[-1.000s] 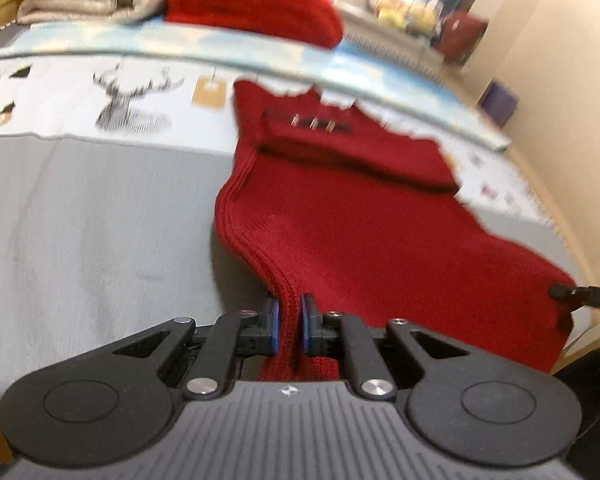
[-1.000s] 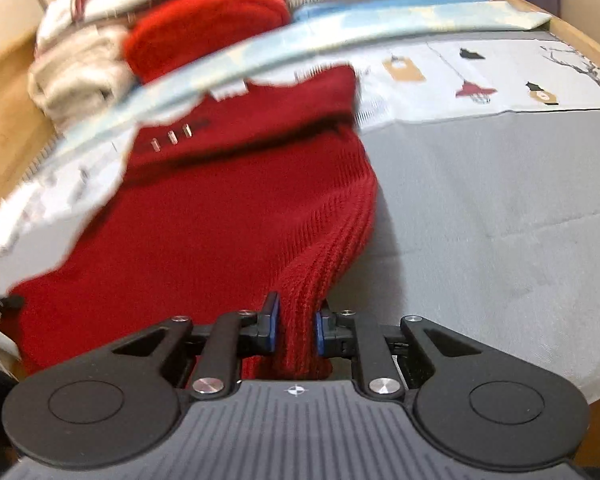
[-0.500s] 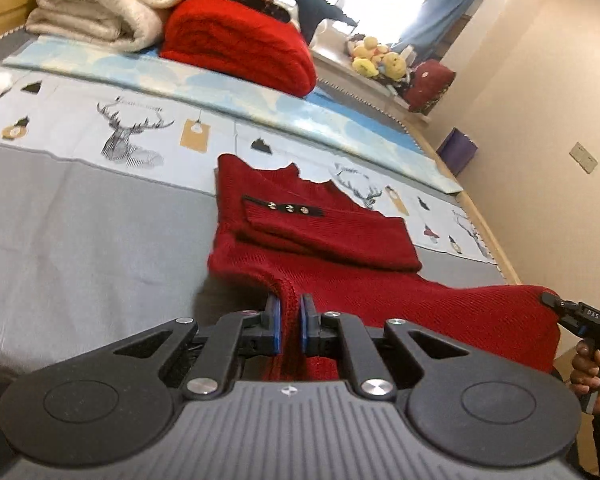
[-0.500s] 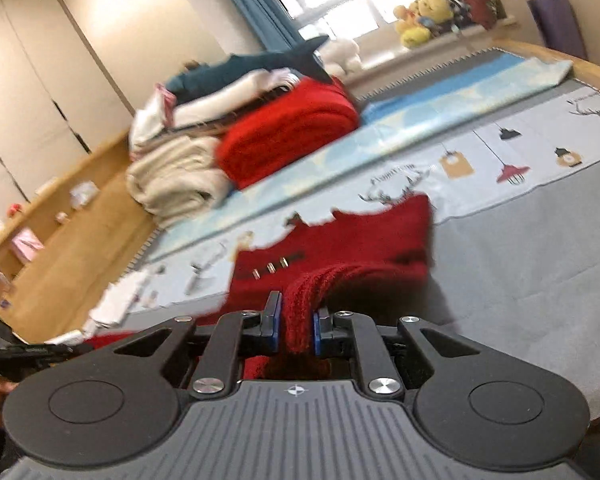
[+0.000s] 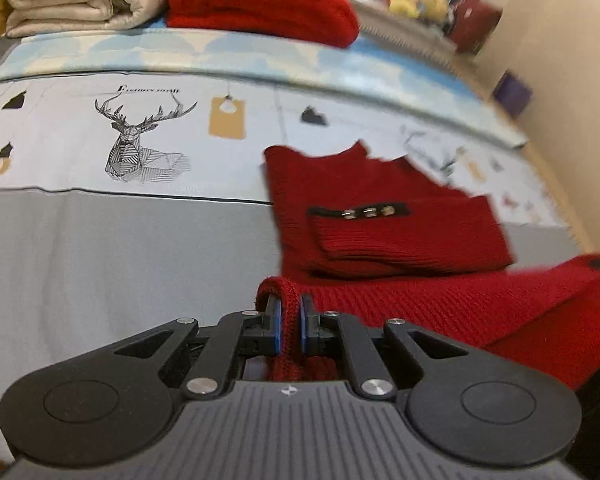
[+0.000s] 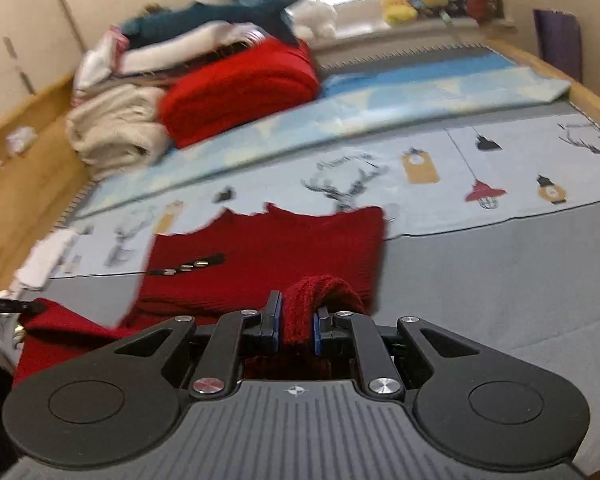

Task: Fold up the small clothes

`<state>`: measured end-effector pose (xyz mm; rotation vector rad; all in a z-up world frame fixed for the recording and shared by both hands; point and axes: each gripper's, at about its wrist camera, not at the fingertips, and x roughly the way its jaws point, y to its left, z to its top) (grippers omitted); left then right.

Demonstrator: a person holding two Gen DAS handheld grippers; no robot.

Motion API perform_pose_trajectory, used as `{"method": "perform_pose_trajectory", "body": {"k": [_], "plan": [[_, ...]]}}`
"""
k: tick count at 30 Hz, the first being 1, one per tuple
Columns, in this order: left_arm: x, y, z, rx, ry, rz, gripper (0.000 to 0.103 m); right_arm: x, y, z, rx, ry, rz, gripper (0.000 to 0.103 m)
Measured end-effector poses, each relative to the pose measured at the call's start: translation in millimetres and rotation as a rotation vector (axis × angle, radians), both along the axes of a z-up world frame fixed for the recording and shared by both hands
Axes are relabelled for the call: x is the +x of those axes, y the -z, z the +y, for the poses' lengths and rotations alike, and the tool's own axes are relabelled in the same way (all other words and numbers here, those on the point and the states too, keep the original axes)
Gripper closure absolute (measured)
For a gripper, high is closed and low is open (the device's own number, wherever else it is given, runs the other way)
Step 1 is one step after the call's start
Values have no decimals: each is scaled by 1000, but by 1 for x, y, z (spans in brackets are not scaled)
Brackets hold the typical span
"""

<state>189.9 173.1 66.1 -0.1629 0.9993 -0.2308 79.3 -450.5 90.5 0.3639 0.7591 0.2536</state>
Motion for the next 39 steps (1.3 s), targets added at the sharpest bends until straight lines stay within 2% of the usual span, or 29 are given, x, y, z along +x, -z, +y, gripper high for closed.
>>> {"method": "perform_pose_trajectory", "body": {"k": [3, 5, 9, 12, 14, 18, 23, 29, 32, 34, 39], "plan": [[24, 21, 4, -40, -32, 37, 94, 25, 22, 6, -31, 17, 37, 89], [36, 35, 4, -57, -55, 63, 94, 41, 40, 7, -20, 56, 104, 90], [55, 67, -5, 15, -48, 137, 94, 62, 61, 7, -4, 89, 140, 90], [61, 77, -4, 21, -49, 154, 94, 73, 72, 10, -15, 97, 177, 90], [65, 80, -2, 15, -57, 155, 89, 77, 79, 13, -26, 102, 192, 90], [63, 78, 5, 37, -85, 130, 58, 82, 92, 13, -41, 108, 228, 85], [51, 65, 26, 61, -164, 82, 57, 71, 88, -5, -58, 175, 178, 68], [31, 59, 68, -28, -299, 89, 57, 43, 89, -47, -3, 285, 149, 67], [27, 61, 68, -46, -267, 112, 55, 35, 93, -53, 12, 250, 160, 67], [26, 62, 61, -24, -224, 120, 49, 32, 96, -51, 7, 210, 171, 66], [30, 74, 39, 29, -130, 169, 49, 36, 103, -37, -24, 137, 218, 65]]}}
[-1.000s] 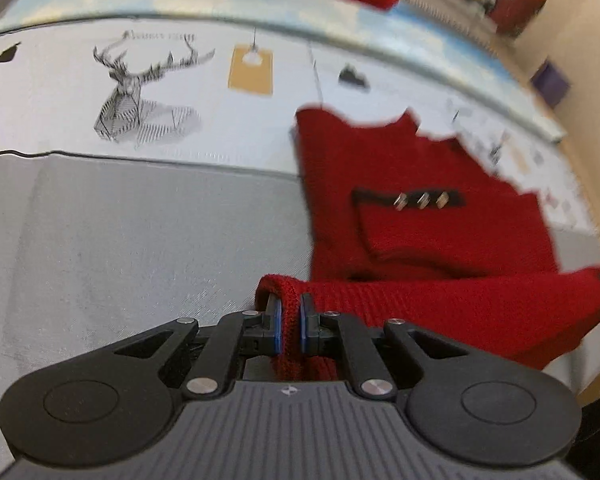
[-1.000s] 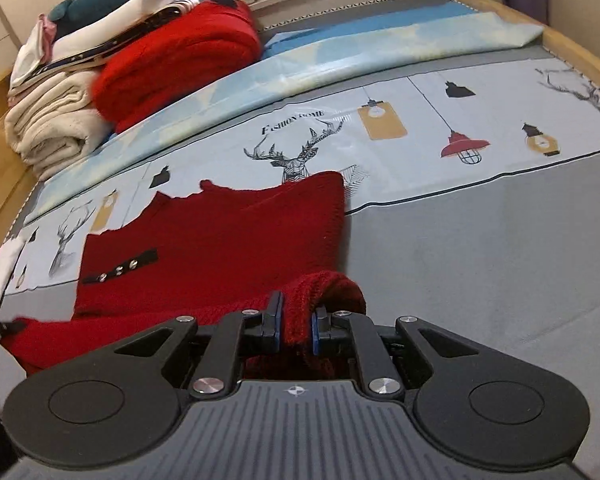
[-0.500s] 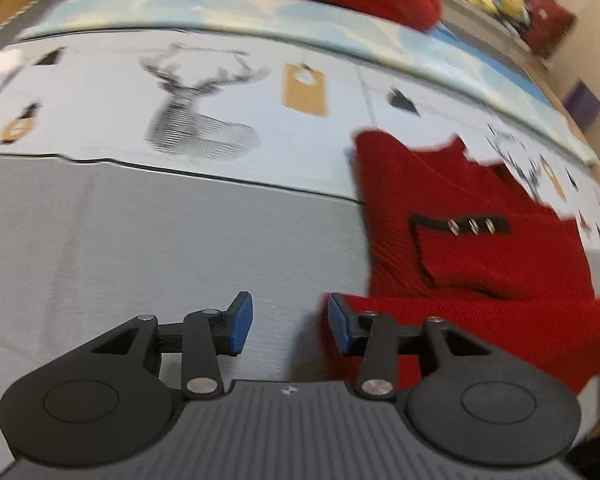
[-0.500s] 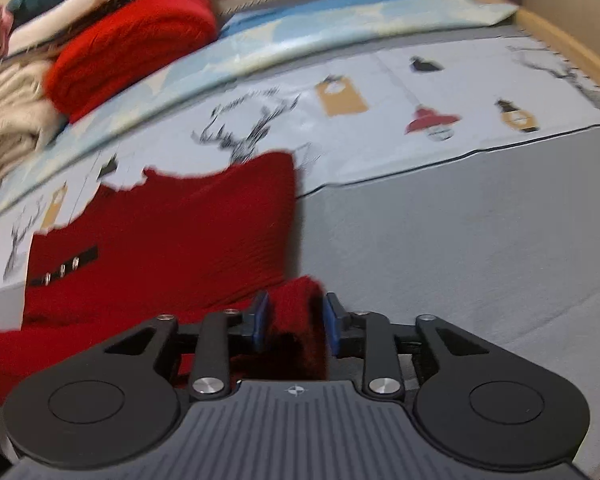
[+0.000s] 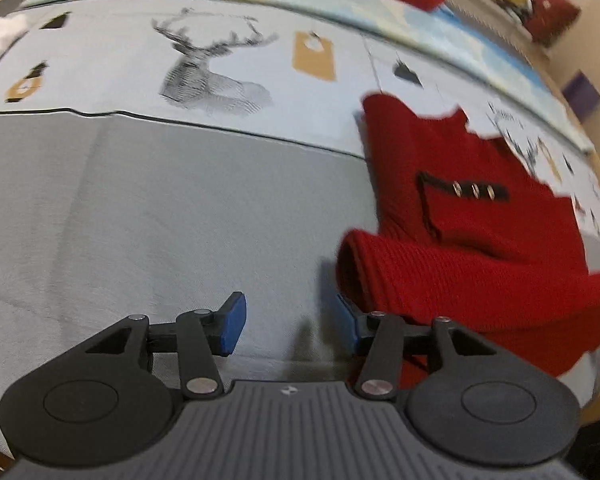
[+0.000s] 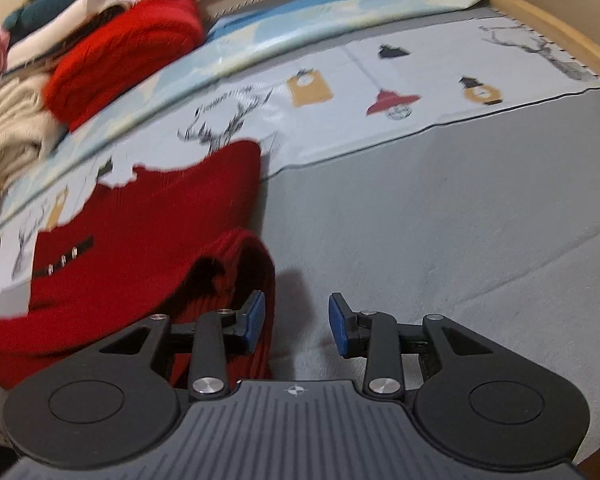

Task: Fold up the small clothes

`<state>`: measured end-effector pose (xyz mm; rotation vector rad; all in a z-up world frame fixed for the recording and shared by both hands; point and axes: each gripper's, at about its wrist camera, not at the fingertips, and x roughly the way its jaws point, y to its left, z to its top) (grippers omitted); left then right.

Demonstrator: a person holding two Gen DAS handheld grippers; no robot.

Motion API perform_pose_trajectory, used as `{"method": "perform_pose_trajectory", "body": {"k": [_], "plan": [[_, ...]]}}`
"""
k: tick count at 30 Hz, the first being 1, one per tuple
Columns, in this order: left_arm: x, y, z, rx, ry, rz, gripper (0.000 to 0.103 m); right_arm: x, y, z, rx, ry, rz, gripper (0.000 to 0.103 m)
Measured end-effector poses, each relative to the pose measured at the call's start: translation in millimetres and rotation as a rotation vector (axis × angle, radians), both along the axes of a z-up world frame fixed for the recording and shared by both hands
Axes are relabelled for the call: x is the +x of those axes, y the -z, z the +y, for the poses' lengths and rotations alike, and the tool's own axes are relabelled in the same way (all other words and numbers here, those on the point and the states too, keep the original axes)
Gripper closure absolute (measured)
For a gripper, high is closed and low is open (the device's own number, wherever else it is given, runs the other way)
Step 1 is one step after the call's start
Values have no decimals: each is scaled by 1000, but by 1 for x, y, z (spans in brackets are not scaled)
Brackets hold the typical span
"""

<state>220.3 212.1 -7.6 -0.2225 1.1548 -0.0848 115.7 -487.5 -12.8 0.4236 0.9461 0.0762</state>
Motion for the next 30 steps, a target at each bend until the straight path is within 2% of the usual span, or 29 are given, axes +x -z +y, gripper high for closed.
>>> {"method": "perform_pose_trajectory", "body": {"k": [2, 5, 10, 17, 23, 27, 30], "plan": [[2, 4, -8, -8, 28, 6, 49, 5, 5, 6, -3, -25, 26, 61], [7, 8, -19, -11, 53, 11, 49, 14, 12, 17, -24, -54, 70, 61], [14, 6, -33, -23, 75, -11, 49, 27, 15, 35, -53, -105, 70, 61], [27, 3, -46, -32, 73, -45, 49, 42, 1, 56, -99, -134, -47, 61], [39, -1, -43, -43, 14, -76, 49, 59, -6, 56, -103, -83, -105, 61], [45, -2, -27, -80, -95, -82, 49, 69, -2, 48, -86, -21, -92, 60], [49, -1, -22, -90, -114, -74, 49, 74, 2, 46, -65, -9, -76, 60]]}}
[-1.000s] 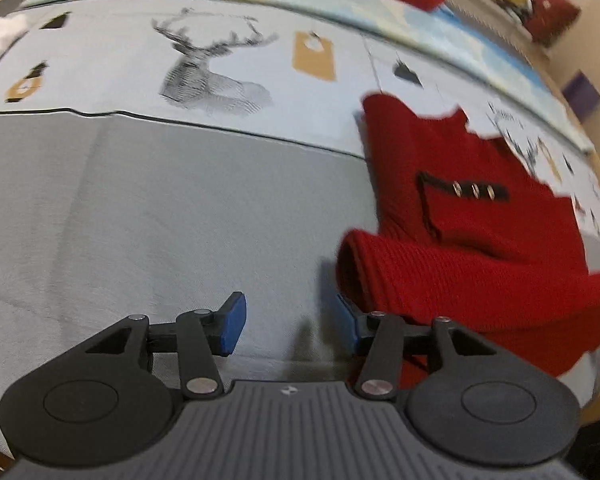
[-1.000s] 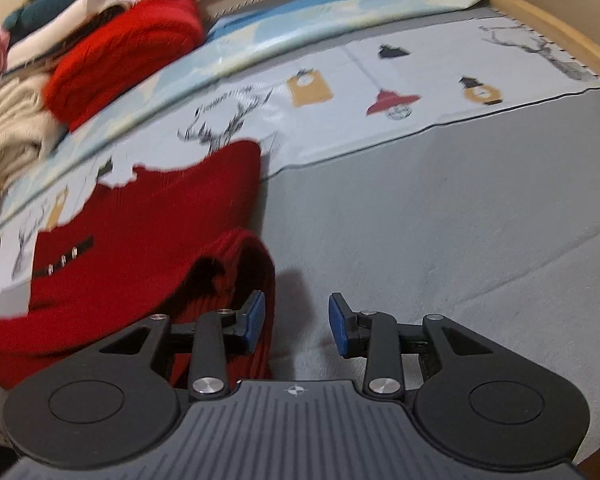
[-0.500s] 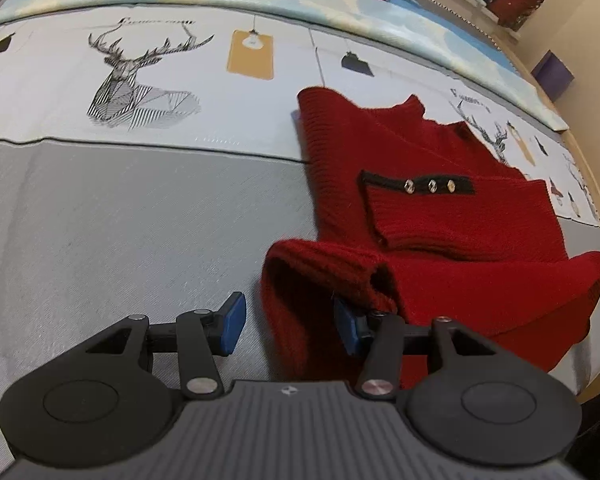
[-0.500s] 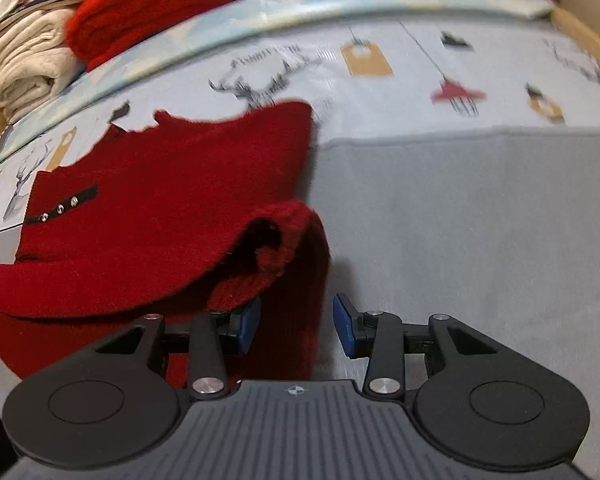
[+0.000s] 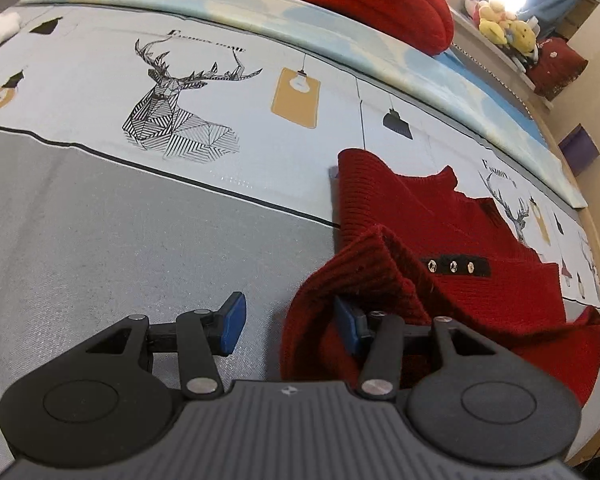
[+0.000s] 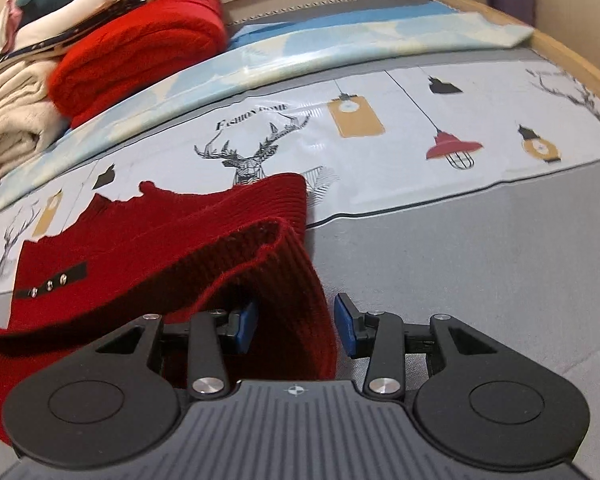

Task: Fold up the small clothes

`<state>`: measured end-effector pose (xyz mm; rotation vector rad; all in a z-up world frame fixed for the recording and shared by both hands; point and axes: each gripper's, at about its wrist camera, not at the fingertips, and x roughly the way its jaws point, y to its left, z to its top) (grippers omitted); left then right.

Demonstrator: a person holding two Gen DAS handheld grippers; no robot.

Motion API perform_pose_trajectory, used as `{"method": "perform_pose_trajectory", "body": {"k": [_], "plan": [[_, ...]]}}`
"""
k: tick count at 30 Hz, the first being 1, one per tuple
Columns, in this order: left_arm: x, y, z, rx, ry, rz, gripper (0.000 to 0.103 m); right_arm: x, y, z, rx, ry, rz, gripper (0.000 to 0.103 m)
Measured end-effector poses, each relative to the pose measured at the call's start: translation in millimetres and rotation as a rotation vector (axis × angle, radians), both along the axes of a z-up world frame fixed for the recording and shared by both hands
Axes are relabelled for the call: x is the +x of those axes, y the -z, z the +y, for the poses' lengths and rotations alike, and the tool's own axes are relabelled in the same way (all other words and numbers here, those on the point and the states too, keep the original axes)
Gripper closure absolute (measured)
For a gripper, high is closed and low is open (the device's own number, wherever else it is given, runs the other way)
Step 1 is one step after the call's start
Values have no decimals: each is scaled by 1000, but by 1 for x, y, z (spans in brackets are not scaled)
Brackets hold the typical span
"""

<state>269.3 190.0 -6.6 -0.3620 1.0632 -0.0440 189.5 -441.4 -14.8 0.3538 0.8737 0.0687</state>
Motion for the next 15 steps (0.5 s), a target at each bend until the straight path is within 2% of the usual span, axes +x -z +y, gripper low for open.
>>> {"method": "perform_pose_trajectory", "body": {"k": [7, 15], "plan": [[7, 9, -15, -2, 87, 36, 49, 8, 5, 8, -8, -43, 11, 54], [20, 11, -7, -92, -12, 8, 49, 18, 4, 1, 40, 27, -1, 54]]}}
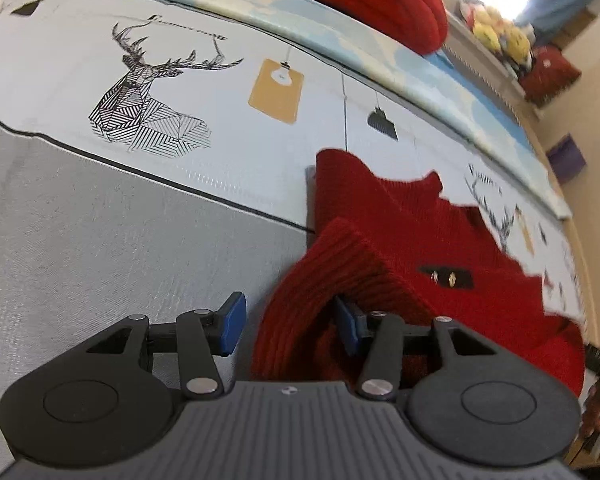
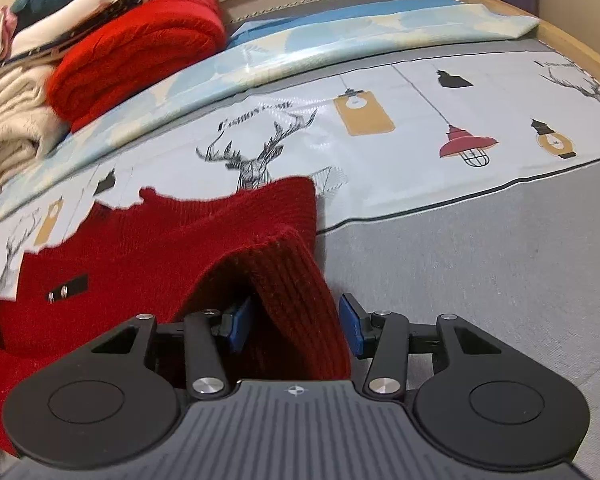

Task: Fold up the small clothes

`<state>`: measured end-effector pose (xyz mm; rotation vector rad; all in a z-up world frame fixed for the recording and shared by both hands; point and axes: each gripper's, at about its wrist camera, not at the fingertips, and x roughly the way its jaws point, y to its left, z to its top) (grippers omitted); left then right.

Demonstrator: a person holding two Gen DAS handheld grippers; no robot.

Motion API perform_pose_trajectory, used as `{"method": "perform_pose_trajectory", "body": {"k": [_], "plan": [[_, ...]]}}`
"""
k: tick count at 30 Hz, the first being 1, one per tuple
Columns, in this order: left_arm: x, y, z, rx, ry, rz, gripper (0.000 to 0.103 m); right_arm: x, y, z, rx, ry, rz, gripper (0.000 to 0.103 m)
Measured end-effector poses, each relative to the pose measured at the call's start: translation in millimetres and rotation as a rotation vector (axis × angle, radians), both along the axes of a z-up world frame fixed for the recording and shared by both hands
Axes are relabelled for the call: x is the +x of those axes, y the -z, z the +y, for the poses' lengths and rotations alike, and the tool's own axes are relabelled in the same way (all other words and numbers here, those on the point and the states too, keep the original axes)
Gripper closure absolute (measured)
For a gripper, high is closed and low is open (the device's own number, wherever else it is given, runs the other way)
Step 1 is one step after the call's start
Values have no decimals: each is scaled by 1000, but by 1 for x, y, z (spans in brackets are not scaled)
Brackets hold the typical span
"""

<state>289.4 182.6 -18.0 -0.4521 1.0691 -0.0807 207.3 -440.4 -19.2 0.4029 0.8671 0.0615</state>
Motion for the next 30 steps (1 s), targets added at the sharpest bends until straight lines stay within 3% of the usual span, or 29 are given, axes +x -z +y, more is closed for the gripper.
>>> {"method": "perform_pose_trajectory", "body": {"k": [3, 12, 14, 17, 18, 20, 21, 22, 26, 28, 30], "plan": [[6, 3, -3, -2, 3, 14, 49, 5, 5, -2, -1, 30, 33, 52], [18, 14, -11, 8, 37, 43, 49, 16, 14, 9, -13, -34, 70, 52], [20, 15, -13, 7, 41, 45, 49, 17, 14, 9, -9, -35, 67, 56], [22, 17, -15, 11, 52, 51, 51, 18, 12, 13, -13, -59, 54, 72], [22, 18, -16, 14, 58, 53, 53, 18, 12, 16, -24, -66, 50, 75], [24, 19, -18, 29, 71, 57, 69, 17, 9, 19, -39, -72, 39, 86], [25, 19, -19, 39, 79, 59, 84, 17, 8, 20, -49, -71, 33, 87], [26, 19, -19, 46, 89, 60, 88, 17, 7, 20, -48, -70, 32, 89], [24, 7, -24, 109, 129, 6, 91, 11, -3, 19, -51, -53, -14, 91], [20, -9, -29, 190, 165, -64, 91, 7, -13, 16, -42, -31, -68, 92], [16, -27, -31, 214, 172, -147, 91, 1, -26, 9, -18, 12, -128, 92]]}}
